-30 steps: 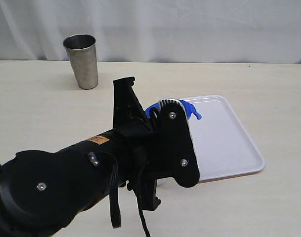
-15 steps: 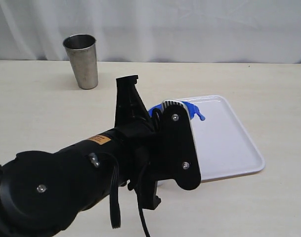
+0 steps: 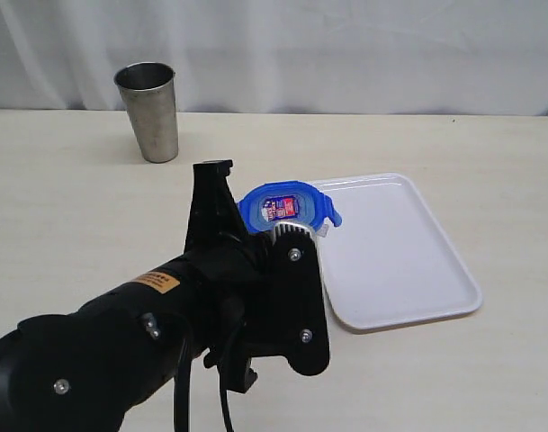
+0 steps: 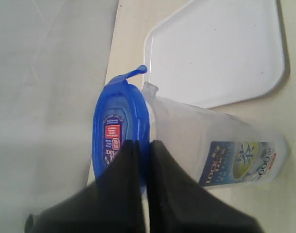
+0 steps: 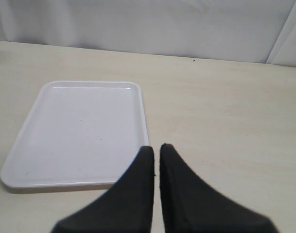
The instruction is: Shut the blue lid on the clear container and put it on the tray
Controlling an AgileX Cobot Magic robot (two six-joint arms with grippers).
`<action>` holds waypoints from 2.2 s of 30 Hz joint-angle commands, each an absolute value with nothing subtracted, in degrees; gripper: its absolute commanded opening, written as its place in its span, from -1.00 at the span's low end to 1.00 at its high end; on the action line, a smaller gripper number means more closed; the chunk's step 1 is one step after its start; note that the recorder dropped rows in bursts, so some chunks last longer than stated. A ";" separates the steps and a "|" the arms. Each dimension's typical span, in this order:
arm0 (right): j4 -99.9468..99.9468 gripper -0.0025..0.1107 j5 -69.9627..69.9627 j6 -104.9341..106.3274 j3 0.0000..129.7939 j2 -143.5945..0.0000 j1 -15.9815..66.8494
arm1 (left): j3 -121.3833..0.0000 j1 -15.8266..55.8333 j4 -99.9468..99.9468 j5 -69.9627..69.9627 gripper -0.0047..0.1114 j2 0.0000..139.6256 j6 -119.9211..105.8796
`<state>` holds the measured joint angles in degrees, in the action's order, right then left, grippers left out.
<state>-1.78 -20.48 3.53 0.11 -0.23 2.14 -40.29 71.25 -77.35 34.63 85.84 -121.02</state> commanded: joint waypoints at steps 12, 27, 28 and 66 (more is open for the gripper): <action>-1.92 -0.87 -20.34 3.72 0.00 0.00 1.92 | -40.15 71.34 -75.01 33.60 -0.92 85.84 -122.52; -1.92 -0.87 -20.34 3.72 0.00 0.00 1.92 | -40.15 71.34 -71.60 32.85 -0.92 85.84 -122.52; -1.92 -0.87 -20.34 3.72 0.00 0.00 1.92 | -40.15 71.34 -71.60 32.85 -0.92 85.84 -122.52; -1.92 -0.87 -20.34 3.72 0.00 0.00 1.92 | -37.36 71.34 -66.70 30.50 -0.92 85.84 -122.52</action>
<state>-1.78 -20.48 3.53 0.11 -0.23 2.14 -37.46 71.25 -66.78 32.05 85.84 -121.02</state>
